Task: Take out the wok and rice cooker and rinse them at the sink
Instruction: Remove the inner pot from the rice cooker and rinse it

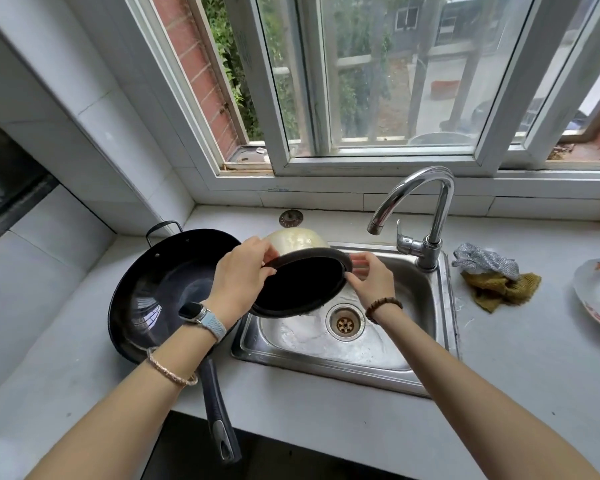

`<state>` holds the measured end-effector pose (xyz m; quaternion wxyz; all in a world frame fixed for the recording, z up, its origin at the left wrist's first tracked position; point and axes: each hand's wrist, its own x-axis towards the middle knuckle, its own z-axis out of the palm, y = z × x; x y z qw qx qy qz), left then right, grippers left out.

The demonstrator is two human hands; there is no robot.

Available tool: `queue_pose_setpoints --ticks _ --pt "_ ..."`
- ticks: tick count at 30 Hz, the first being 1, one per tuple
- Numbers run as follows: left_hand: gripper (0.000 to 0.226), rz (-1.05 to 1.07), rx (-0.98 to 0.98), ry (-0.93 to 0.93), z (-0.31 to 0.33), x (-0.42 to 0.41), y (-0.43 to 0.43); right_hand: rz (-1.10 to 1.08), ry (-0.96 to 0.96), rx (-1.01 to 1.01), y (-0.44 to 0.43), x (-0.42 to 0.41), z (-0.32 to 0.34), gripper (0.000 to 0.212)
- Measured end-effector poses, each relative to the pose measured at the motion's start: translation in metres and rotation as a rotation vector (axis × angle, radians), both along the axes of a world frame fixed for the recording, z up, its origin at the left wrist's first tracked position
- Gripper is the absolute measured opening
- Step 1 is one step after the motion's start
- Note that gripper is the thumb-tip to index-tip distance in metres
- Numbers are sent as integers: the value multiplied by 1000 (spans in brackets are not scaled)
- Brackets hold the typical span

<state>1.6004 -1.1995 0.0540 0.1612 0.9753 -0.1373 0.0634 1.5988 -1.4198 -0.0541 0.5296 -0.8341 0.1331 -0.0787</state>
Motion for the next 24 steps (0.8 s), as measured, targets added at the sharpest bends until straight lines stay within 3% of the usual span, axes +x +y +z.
queue_pose_setpoints --ticks 7,24 --pt "17 -64 -94 -77 -3 -18 15 -32 -17 -41 -2 -7 -2 24" --pt "11 -272 -112 -252 -4 -42 45 44 -346 -195 -16 -35 20 16"
